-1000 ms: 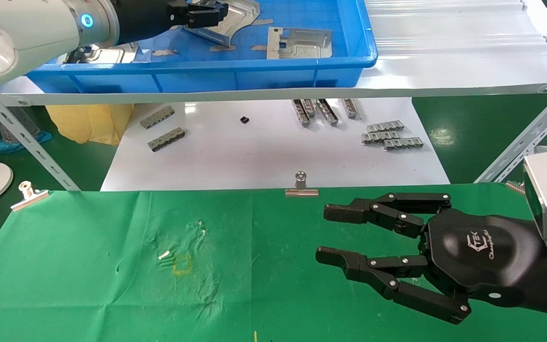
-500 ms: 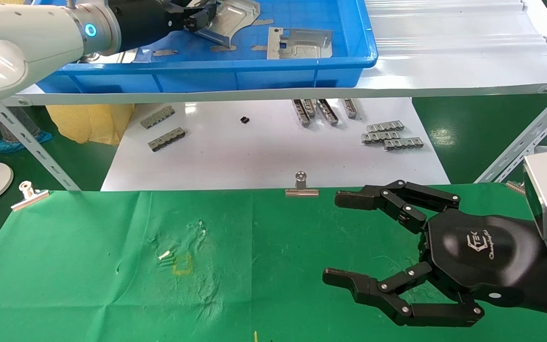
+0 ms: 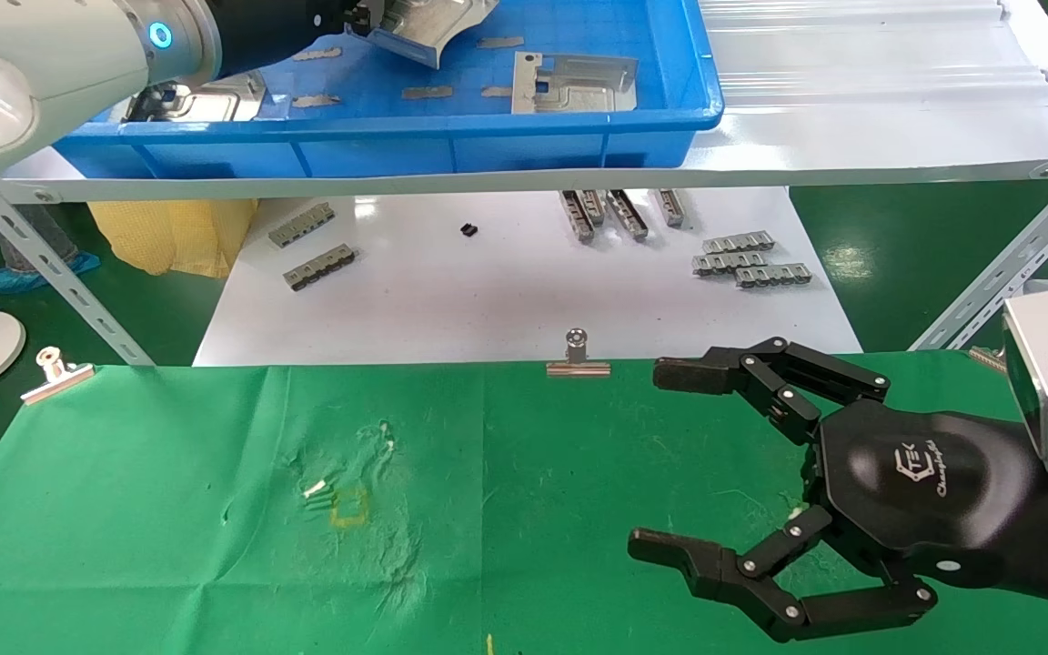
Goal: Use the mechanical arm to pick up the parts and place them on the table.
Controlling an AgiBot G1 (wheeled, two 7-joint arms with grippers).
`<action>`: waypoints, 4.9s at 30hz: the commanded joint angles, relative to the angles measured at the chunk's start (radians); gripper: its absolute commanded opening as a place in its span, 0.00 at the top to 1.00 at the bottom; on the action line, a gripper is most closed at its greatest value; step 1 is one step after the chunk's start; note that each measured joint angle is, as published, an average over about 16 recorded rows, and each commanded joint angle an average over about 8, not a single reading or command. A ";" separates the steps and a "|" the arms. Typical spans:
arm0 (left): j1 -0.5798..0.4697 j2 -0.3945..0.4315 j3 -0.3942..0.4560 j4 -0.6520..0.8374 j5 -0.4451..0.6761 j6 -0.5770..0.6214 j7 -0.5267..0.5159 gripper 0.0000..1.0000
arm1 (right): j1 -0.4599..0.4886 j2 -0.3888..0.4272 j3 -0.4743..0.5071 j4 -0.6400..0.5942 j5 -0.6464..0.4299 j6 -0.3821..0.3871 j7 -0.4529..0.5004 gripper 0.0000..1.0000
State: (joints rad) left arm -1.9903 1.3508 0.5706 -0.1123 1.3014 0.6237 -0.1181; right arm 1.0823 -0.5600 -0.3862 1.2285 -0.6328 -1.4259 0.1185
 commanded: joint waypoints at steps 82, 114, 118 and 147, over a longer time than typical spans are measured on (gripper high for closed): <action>0.219 -0.294 0.286 0.076 -0.052 0.930 0.812 0.00 | 0.000 0.000 0.000 0.000 0.000 0.000 0.000 0.00; 0.386 -0.400 0.116 -0.069 -0.246 0.952 0.564 0.00 | 0.000 0.000 0.000 0.000 0.000 0.000 0.000 0.00; 0.429 -0.428 0.083 -0.158 -0.272 0.945 0.513 0.00 | 0.000 0.000 0.000 0.000 0.000 0.000 0.000 0.00; 0.736 -0.624 -0.153 -0.797 -0.460 0.899 0.146 0.00 | 0.000 0.000 0.000 0.000 0.000 0.000 0.000 0.00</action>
State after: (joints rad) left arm -1.2546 0.7266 0.4179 -0.9092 0.8409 1.5228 0.0277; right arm 1.0821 -0.5598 -0.3862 1.2283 -0.6325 -1.4257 0.1185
